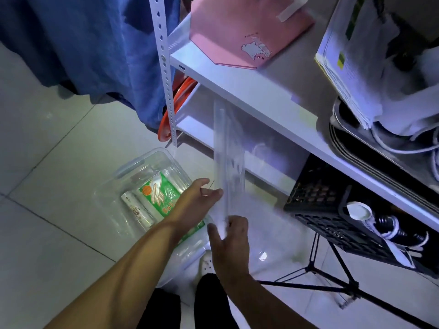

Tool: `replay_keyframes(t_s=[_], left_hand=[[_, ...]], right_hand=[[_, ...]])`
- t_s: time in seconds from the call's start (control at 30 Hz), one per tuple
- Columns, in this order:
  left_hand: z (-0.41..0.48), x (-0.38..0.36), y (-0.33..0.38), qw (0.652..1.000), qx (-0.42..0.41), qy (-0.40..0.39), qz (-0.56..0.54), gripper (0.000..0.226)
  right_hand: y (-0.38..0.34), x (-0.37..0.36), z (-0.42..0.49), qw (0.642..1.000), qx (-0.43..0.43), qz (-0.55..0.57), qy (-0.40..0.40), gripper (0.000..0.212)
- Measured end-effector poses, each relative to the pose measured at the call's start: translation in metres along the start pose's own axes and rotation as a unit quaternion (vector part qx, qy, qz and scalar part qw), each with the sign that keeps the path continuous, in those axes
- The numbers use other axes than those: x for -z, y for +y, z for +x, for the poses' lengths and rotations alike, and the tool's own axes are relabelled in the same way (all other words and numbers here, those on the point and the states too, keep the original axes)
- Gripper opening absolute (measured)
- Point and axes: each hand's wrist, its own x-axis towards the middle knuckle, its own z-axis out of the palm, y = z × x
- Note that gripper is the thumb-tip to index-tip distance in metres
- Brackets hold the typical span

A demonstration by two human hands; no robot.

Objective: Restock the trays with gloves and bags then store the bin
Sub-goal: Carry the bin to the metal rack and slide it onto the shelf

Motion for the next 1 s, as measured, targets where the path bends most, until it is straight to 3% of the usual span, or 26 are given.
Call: replay_keyframes(t_s=[0.1, 0.2, 0.37, 0.47, 0.57, 0.83, 1.0], left_hand=[[0.004, 0.015, -0.021, 0.997, 0.007, 0.079, -0.001, 0.040], [0.002, 0.032, -0.040, 0.990, 0.022, 0.141, -0.021, 0.015], [-0.013, 0.066, -0.066, 0.975, 0.052, 0.144, -0.158, 0.023], [-0.031, 0.091, -0.089, 0.964, 0.073, 0.134, -0.218, 0.022], [-0.044, 0.107, -0.117, 0.952, 0.090, 0.134, -0.259, 0.021], [-0.039, 0.136, -0.202, 0.920, 0.136, 0.157, -0.331, 0.017], [-0.007, 0.132, -0.271, 0.926, 0.194, 0.258, -0.195, 0.016]], right_hand=[[0.003, -0.011, -0.010, 0.989, 0.091, -0.022, -0.114, 0.058], [0.022, -0.015, 0.001, 0.978, 0.155, -0.053, -0.126, 0.058], [0.070, -0.007, 0.044, 0.989, 0.024, -0.139, -0.043, 0.031], [0.093, -0.004, 0.070, 0.966, -0.060, -0.239, -0.076, 0.041], [0.100, -0.017, 0.083, 0.964, -0.158, -0.161, -0.139, 0.048], [0.108, -0.087, 0.110, 0.959, -0.185, -0.086, -0.197, 0.039], [0.124, -0.137, 0.123, 0.978, -0.124, -0.100, -0.132, 0.035]])
